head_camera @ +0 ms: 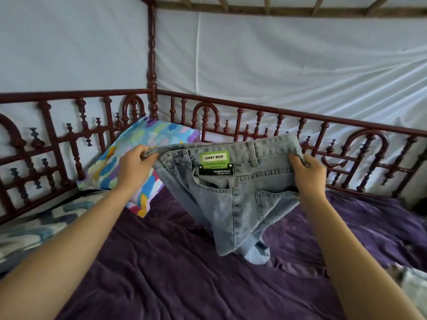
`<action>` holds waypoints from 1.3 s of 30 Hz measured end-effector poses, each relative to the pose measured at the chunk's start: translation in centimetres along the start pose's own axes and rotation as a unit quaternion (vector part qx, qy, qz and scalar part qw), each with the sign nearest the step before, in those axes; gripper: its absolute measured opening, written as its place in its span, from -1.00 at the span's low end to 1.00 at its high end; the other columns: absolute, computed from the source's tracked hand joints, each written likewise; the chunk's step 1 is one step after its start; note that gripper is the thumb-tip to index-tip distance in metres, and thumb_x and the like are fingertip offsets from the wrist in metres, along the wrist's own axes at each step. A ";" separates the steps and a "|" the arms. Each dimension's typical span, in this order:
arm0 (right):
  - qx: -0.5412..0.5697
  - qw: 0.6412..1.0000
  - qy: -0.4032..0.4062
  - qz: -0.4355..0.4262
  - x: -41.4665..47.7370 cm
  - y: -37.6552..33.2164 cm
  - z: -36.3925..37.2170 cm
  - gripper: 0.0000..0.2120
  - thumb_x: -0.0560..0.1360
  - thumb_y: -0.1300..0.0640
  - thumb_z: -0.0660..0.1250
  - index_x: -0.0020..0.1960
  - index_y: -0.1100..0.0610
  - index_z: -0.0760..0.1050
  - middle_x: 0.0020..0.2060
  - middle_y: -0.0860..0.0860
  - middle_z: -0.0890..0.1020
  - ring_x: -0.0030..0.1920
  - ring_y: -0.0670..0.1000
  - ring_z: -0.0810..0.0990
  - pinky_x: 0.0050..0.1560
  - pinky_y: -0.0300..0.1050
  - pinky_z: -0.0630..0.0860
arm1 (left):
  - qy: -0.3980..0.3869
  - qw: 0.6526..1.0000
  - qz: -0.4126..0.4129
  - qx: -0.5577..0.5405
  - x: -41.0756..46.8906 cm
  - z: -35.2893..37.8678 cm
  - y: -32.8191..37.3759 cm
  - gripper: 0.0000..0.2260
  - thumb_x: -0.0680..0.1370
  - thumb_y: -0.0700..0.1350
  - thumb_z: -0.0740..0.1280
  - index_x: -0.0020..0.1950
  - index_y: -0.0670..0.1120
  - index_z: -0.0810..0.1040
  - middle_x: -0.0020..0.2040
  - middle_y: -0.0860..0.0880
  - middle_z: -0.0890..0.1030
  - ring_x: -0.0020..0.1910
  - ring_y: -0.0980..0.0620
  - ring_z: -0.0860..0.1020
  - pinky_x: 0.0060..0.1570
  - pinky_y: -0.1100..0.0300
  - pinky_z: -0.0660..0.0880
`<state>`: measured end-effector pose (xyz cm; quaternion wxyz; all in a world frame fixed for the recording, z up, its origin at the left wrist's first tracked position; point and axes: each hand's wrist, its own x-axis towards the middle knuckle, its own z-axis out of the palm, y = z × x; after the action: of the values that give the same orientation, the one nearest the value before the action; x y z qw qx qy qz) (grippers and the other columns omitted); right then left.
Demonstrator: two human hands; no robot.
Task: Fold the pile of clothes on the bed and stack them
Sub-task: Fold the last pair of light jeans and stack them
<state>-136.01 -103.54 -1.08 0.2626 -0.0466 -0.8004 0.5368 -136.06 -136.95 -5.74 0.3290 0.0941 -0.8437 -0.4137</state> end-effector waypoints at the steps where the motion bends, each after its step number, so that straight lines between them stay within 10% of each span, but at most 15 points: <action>1: 0.005 1.000 -0.002 -0.007 -0.2 -0.5 0.4 -0.58 0.56 0.11 0.24 -0.41 0.11 0.17 -0.48 0.01 0.25 -0.45 -0.05 0.18 -0.43 -0.16 0.13 | 0.009 1.000 0.005 0.003 0.9 -0.5 -0.6 -0.87 0.55 -0.12 0.31 -0.05 -0.19 0.55 -0.26 -0.07 0.49 -0.21 -0.07 0.46 -0.23 0.11 0.32; 7: 0.077 0.995 -0.049 -0.036 -4.8 -3.7 7.4 -0.63 0.54 0.15 0.27 -0.39 0.11 0.23 -0.48 0.00 0.29 -0.46 -0.07 0.23 -0.54 -0.36 0.17 | 0.037 0.970 -0.138 -0.195 5.4 -2.8 -5.5 -0.81 0.59 -0.22 0.24 0.19 -0.21 0.45 0.05 -0.26 0.56 -0.50 0.09 0.57 -0.45 0.30 0.52; 9: 0.093 0.992 -0.071 -0.037 -7.6 -4.2 12.2 -0.64 0.54 0.17 0.28 -0.38 0.10 0.24 -0.49 -0.02 0.30 -0.49 -0.14 0.23 -0.52 -0.36 0.19 | -0.050 0.903 -0.265 -0.335 5.6 -3.0 -8.1 -0.66 0.60 -0.20 0.23 0.37 -0.13 0.31 0.23 -0.25 0.48 -0.46 0.04 0.55 -0.33 0.24 0.55; 13: 0.000 0.979 -0.201 -0.025 -16.2 -2.4 25.7 -0.67 0.52 0.19 0.31 -0.39 0.12 0.34 -0.50 -0.04 0.34 -0.48 -0.14 0.27 -0.38 -0.20 0.25 | -0.303 0.752 -0.485 -0.328 0.6 -5.3 -16.1 -0.47 0.52 0.29 0.14 0.11 -0.17 0.45 -0.04 -0.23 0.51 -0.21 -0.16 0.51 -0.27 0.05 0.51; 16: -0.105 0.949 -0.295 -0.048 -23.4 0.5 34.0 -0.70 0.48 0.22 0.33 -0.34 0.13 0.27 -0.51 -0.10 0.25 -0.44 -0.08 0.28 -0.40 -0.18 0.17 | -0.301 0.671 -0.583 -0.346 -2.3 -6.9 -23.7 -0.16 0.40 0.48 0.07 -0.01 -0.34 0.49 -0.12 -0.28 0.57 -0.13 -0.21 0.53 -0.20 -0.03 0.53; 19: -0.125 0.904 -0.409 -0.006 -30.2 2.6 37.3 -0.74 0.53 0.17 0.27 -0.31 0.22 0.46 -0.39 0.01 0.47 -0.26 0.05 0.47 -0.23 -0.11 0.30 | -0.330 0.607 -0.641 -0.335 -3.8 -9.0 -28.1 -0.36 0.44 0.29 0.23 -0.14 -0.34 0.56 -0.27 -0.22 0.57 -0.32 -0.15 0.56 -0.29 0.06 0.56; 21: -0.133 0.877 -0.462 0.009 -33.4 2.9 38.0 -0.79 0.56 0.15 0.23 -0.08 0.24 0.57 -0.21 0.07 0.50 -0.14 0.06 0.48 -0.18 -0.19 0.25 | -0.380 0.625 -0.628 -0.265 -4.5 -10.3 -29.6 -0.66 0.52 -0.02 0.28 -0.22 -0.29 0.58 -0.42 -0.16 0.60 -0.47 -0.06 0.60 -0.28 0.15 0.55; 24: -0.098 0.851 -0.515 0.041 -34.9 3.4 38.5 -0.86 0.53 0.23 0.25 0.00 0.21 0.58 -0.19 0.04 0.47 -0.19 -0.03 0.45 -0.19 -0.25 0.28 | -0.407 0.755 -0.506 -0.084 -4.2 -11.0 -30.9 -0.91 0.54 -0.37 0.22 -0.06 -0.29 0.52 -0.52 -0.01 0.57 -0.54 0.10 0.55 -0.54 0.34 0.45; 27: -0.141 0.832 -0.535 0.044 -33.8 5.5 38.1 -0.61 0.48 0.08 0.32 0.29 0.10 0.48 0.08 0.05 0.53 0.09 0.00 0.51 0.06 -0.25 0.39 | -0.429 0.809 -0.397 -0.065 -1.8 -11.3 -31.0 -0.56 0.50 -0.47 0.19 0.37 -0.21 0.40 -0.09 -0.09 0.62 -0.26 0.03 0.58 -0.39 0.36 0.51; 31: -0.390 0.763 -0.516 -0.005 -29.9 9.1 36.1 -0.23 0.48 -0.09 0.32 0.53 -0.11 -0.07 0.51 0.04 0.03 0.49 0.13 0.04 0.40 0.10 0.13 | -0.342 0.910 -0.228 -0.053 4.0 -14.7 -29.4 -0.51 0.51 -0.42 0.24 0.41 -0.11 0.37 0.22 -0.02 0.46 0.25 -0.03 0.43 0.13 0.23 0.34; 35: -0.382 0.717 -0.569 0.132 -29.2 12.3 35.3 -0.15 0.49 -0.10 0.30 0.52 -0.09 -0.24 0.51 0.06 0.10 0.47 0.17 0.18 0.41 0.07 0.21 | -0.246 0.931 -0.267 -0.041 6.0 -17.8 -34.6 -0.51 0.52 -0.35 0.28 0.41 -0.06 0.35 0.19 -0.01 0.46 0.13 -0.03 0.47 0.10 0.11 0.39; 39: -0.372 0.713 -0.565 0.183 -31.0 15.0 35.1 -0.16 0.50 -0.02 0.29 0.53 0.04 -0.23 0.50 0.08 0.14 0.44 0.09 0.27 0.37 -0.05 0.28 | -0.263 0.882 -0.271 0.280 1.8 -16.0 -40.9 -0.35 0.42 -0.08 0.45 0.43 -0.16 0.26 0.30 -0.32 0.40 0.23 -0.34 0.39 0.16 -0.19 0.39</action>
<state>-129.02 -137.65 -35.85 -0.3807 0.0260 -0.9105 0.1595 -131.96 -174.08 -28.94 -0.0702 0.2953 -0.9214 -0.2428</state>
